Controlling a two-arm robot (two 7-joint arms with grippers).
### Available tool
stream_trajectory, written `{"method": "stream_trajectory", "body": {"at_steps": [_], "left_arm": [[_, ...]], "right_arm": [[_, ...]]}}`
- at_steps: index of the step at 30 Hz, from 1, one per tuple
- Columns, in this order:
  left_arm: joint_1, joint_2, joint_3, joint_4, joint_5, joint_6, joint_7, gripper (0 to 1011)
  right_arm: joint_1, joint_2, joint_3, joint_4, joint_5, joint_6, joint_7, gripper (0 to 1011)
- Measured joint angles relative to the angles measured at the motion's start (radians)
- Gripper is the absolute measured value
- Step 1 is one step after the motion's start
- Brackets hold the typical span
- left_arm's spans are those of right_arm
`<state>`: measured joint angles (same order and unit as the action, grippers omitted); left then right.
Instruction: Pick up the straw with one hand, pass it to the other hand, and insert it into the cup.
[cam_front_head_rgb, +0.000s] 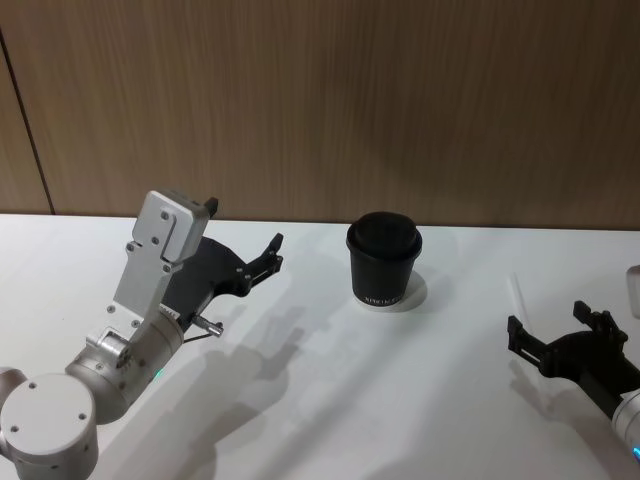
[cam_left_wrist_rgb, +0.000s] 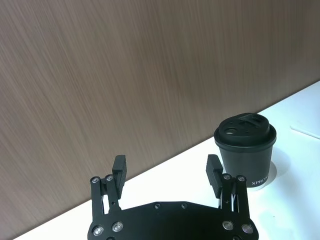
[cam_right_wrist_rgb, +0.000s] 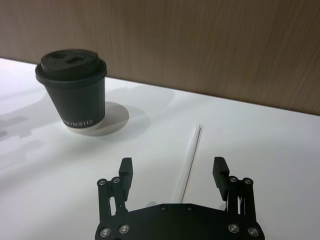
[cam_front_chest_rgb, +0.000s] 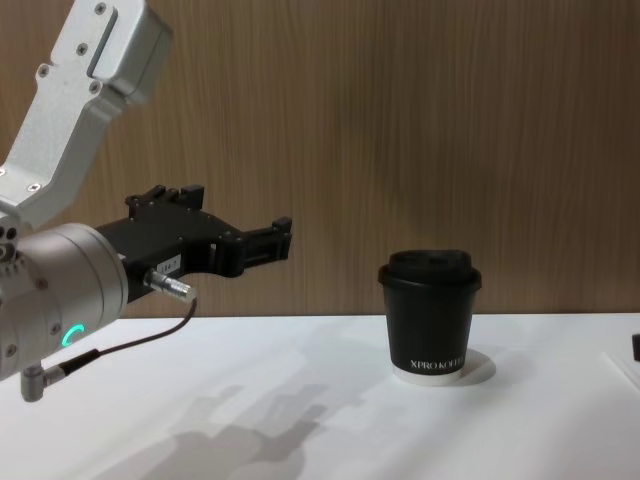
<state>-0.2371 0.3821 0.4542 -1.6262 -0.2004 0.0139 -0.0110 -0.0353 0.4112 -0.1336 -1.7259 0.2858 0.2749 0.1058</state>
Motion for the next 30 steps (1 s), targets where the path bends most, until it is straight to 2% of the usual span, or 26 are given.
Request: {"method": "stream_trajectory", "body": {"at_steps": [20, 30], "left_arm": [[0.0, 0.0, 0.0, 0.0, 0.0, 0.0, 0.0, 1001], [0.0, 0.0, 0.0, 0.0, 0.0, 0.0, 0.0, 1001]], "right_arm": [[-0.011, 0.009, -0.007, 0.001, -0.027, 0.09, 0.005, 1001], [-0.01, 0.001, 0.002, -0.016, -0.024, 0.158, 0.007, 1001]]}}
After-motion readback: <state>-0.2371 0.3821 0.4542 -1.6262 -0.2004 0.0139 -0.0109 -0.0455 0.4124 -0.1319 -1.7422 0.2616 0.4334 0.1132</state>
